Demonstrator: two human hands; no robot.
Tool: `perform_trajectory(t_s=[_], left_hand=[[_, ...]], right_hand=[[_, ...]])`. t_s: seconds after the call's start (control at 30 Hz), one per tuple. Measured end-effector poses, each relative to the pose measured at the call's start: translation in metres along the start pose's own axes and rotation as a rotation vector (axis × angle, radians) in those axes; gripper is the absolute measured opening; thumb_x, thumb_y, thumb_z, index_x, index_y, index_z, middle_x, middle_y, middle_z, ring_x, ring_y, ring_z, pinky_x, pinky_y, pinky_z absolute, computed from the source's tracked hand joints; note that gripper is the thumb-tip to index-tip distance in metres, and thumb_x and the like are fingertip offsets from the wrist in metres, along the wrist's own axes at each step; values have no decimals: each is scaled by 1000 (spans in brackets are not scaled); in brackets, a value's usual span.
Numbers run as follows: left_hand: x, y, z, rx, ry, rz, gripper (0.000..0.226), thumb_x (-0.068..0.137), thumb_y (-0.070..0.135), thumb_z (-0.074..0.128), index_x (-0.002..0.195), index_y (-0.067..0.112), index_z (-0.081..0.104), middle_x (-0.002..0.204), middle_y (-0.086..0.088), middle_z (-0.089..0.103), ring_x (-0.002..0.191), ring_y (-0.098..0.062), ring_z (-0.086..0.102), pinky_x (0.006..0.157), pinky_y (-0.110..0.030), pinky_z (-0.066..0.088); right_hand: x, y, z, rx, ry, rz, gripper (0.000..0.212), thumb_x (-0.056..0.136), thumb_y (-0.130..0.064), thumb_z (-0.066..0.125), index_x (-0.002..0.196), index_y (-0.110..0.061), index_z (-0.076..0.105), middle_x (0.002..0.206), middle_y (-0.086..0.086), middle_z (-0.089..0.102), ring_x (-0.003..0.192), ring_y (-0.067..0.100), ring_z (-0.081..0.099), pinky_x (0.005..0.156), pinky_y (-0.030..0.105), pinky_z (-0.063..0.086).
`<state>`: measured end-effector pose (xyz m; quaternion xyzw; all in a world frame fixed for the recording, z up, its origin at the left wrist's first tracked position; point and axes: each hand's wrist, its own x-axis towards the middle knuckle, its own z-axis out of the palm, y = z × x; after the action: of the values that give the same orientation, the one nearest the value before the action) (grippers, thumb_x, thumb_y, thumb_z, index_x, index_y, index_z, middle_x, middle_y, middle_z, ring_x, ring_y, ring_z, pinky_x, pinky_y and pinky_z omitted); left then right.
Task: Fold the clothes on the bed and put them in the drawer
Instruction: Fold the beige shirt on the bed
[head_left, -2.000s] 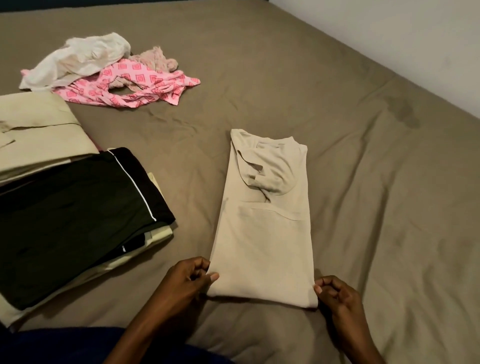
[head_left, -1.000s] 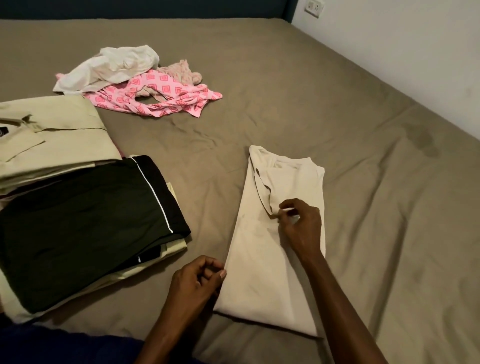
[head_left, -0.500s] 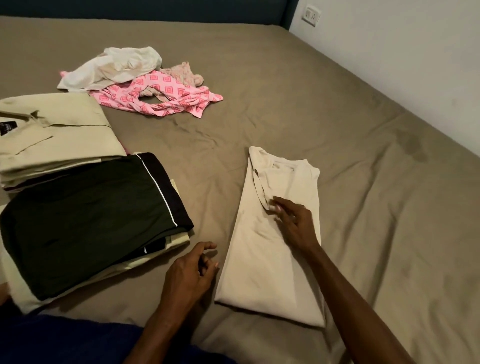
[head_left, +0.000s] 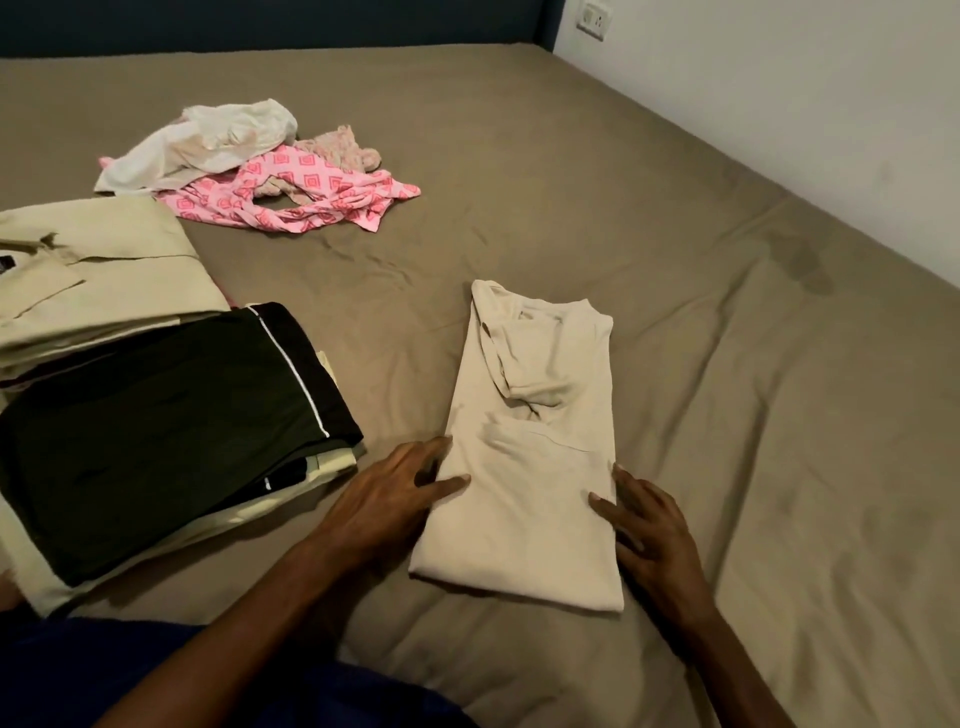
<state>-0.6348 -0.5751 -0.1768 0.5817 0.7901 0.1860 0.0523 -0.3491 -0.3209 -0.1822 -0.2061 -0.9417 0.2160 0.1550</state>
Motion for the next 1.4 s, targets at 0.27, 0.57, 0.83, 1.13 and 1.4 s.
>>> perform_trajectory(t_s=[0.27, 0.57, 0.83, 1.13, 1.4], left_hand=[[21, -5, 4, -134, 210, 130, 35, 97, 34, 51, 128, 30, 67, 153, 3, 50, 142, -18, 41, 108, -39, 30], [213, -19, -66, -1156, 96, -540, 48, 94, 56, 63, 97, 9, 75, 95, 2, 77, 86, -13, 71, 69, -27, 50], [233, -61, 8, -1232, 71, -856, 29, 101, 23, 64, 110, -4, 71, 108, -16, 76, 96, -29, 73, 81, -35, 56], [205, -40, 17, -1076, 221, -784, 42, 77, 54, 69, 89, 16, 80, 89, 4, 79, 90, -22, 75, 88, -44, 56], [175, -36, 9, -1014, 238, -751, 18, 86, 37, 67, 85, 21, 76, 88, 0, 78, 84, -21, 72, 81, -36, 52]], right_hand=[[37, -19, -12, 438, 89, 93, 28, 93, -17, 66, 118, -19, 78, 147, 4, 60, 142, 20, 49, 114, 30, 38], [230, 8, -40, 1008, 220, 713, 36, 95, -35, 73, 103, 0, 75, 88, 6, 74, 79, 20, 65, 71, 33, 48], [220, 38, 30, 943, 415, 867, 23, 98, -20, 68, 93, 2, 73, 84, 5, 73, 76, 24, 63, 67, 34, 47], [207, 32, 40, 984, 604, 734, 38, 93, -7, 73, 127, -17, 61, 103, -10, 75, 92, 8, 71, 78, 23, 57], [174, 15, 37, 1022, 612, 680, 27, 83, -9, 84, 107, -20, 81, 83, 4, 55, 78, 16, 50, 71, 23, 48]])
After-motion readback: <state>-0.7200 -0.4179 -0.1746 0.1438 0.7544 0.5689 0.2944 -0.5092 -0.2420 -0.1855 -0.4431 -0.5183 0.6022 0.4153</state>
